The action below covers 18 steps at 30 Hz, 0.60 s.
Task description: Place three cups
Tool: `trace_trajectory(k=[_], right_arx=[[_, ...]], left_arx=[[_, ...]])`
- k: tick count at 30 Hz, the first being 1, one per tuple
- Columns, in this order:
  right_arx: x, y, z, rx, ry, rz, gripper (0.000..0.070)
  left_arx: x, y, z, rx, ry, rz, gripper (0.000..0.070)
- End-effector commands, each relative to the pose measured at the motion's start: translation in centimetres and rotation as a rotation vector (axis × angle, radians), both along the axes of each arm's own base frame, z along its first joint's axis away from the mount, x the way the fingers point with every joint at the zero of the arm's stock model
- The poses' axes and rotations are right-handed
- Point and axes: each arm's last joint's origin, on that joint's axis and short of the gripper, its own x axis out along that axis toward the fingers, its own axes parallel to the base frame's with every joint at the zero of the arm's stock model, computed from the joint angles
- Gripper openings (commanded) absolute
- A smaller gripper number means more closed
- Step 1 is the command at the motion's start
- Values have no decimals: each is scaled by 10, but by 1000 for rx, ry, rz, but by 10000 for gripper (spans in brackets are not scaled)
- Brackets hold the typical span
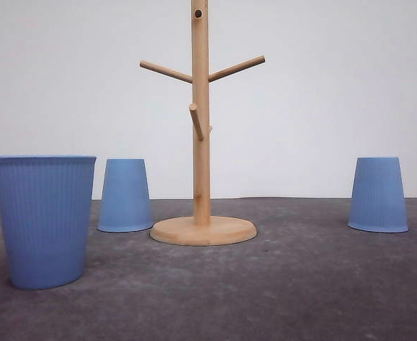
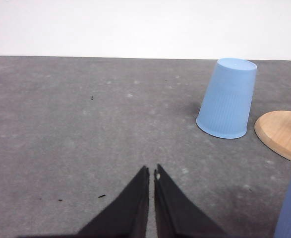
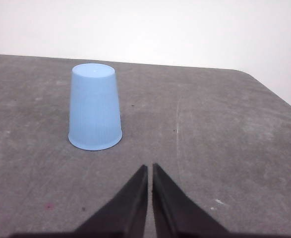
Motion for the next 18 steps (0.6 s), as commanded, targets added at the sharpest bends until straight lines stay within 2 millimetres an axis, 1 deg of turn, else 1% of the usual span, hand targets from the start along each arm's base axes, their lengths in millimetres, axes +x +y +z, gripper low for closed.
trace_trajectory(k=[1, 6, 10, 13, 18], right_arx=[[0, 0, 1, 17, -18, -2, 11], [0, 0, 1, 30, -23, -2, 11], [0, 0, 2, 138, -36, -10, 11], [0, 0, 3, 212, -57, -16, 11], [0, 0, 14, 253, -160, -8, 10]], left_arx=[[1, 0, -3, -26, 3, 6, 0], [1, 0, -3, -105, 10, 16, 0], [1, 0, -3, -249, 21, 34, 0], [1, 0, -2, -313, 17, 41, 0], [1, 0, 12, -338, -95, 25, 0]])
